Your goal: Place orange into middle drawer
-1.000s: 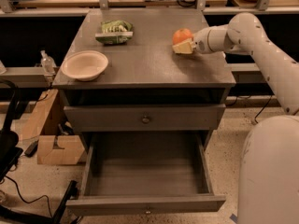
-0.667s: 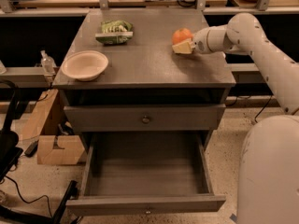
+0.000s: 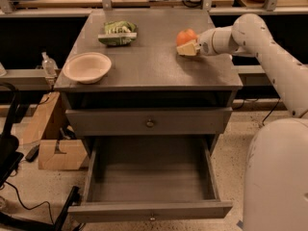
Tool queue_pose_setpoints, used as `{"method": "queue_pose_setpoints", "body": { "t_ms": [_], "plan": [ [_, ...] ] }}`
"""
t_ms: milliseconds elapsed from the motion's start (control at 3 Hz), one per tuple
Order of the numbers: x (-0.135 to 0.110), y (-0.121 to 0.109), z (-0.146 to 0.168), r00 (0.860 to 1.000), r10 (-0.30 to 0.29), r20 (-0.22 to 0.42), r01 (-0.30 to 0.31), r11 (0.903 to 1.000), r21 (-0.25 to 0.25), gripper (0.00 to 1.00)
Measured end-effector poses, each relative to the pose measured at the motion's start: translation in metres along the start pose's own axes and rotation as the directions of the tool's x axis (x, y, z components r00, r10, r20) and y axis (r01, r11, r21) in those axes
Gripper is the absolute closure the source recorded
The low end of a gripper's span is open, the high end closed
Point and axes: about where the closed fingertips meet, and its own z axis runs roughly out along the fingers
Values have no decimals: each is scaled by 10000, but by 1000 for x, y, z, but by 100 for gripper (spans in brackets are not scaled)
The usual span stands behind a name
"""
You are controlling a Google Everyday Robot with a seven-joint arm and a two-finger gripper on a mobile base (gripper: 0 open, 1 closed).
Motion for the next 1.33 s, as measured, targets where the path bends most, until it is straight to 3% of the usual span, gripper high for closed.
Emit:
{"method": "queue_pose_setpoints", "body": {
  "t_ms": [333,667,1000,1333],
  "plan": [
    [-16,2,-2,9995,-265,156,267,9995,-162,100],
    [-63,6,-28,9923,-874,876,910,9951,-377,100],
    [-83,16,-58,9835,-1192,1359,1282,9900,-594,100],
    [-93,24,-115,9791,-1454,1424,1510,9881,-294,100]
  ]
}}
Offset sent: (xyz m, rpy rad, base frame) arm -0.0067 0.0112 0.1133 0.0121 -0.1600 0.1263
